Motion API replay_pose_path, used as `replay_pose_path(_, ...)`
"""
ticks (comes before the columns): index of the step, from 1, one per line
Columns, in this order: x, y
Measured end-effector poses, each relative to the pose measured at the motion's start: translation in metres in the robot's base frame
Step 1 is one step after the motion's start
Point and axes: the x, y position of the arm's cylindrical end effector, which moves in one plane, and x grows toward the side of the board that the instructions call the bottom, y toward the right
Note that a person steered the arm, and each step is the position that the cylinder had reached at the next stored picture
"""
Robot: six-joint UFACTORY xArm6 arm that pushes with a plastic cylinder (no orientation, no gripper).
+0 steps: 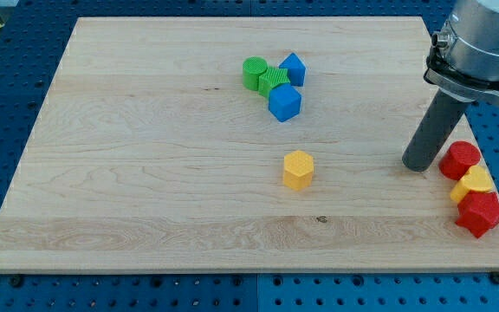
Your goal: Move the yellow hexagon above the red circle
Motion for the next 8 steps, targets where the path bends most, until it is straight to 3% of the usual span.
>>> replay_pose_path(3, 0.001, -0.043)
replay_pose_path(8, 0.061, -0.129)
